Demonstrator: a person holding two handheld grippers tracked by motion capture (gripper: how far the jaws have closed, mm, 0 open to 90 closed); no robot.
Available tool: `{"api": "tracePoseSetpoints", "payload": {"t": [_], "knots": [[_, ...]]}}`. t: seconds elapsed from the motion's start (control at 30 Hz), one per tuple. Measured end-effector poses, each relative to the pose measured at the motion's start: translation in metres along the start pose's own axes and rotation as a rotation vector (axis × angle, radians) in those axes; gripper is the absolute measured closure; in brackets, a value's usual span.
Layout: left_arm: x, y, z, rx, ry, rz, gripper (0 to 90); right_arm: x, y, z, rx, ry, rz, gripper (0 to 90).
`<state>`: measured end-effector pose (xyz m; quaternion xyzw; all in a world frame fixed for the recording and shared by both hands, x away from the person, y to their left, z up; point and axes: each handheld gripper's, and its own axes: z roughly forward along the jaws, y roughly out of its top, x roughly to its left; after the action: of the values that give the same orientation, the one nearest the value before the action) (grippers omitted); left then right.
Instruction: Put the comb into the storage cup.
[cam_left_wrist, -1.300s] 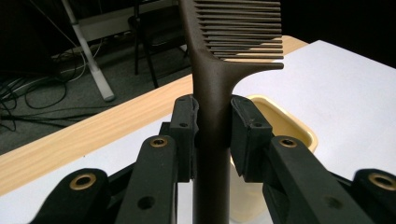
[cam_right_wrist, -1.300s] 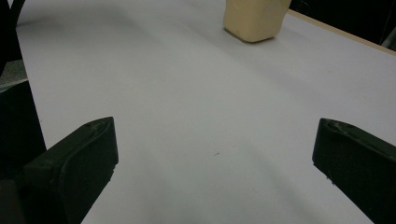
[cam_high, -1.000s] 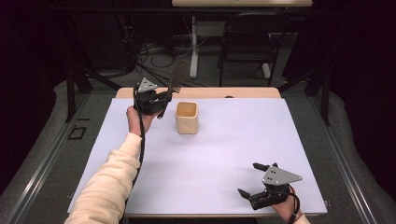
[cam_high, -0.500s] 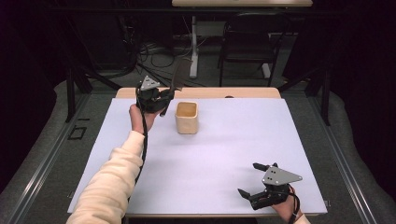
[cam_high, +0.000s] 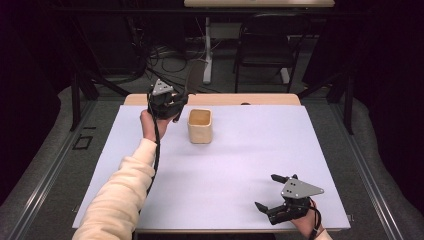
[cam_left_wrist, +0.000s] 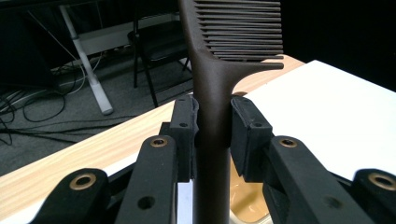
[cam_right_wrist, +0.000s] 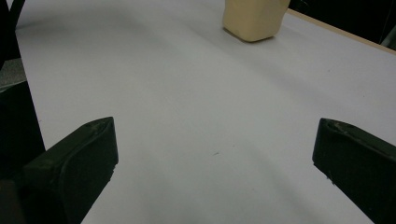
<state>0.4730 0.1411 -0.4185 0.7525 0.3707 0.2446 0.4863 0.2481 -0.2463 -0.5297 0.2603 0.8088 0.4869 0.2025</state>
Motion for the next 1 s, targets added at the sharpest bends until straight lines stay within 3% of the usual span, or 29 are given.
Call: {"api": "tracePoseSetpoints", "payload": {"t": [0.3,1.0], "knots": [[-0.003,0.001,0.005,-0.003,0.0,0.004,72.4,0.0,0.0,0.0,-0.002,-0.002,0.0,0.0],[-0.015,0.007,0.012,-0.067,-0.024,0.024,72.4,0.0,0.0,0.0,-0.001,-0.004,-0.004,0.0]]}}
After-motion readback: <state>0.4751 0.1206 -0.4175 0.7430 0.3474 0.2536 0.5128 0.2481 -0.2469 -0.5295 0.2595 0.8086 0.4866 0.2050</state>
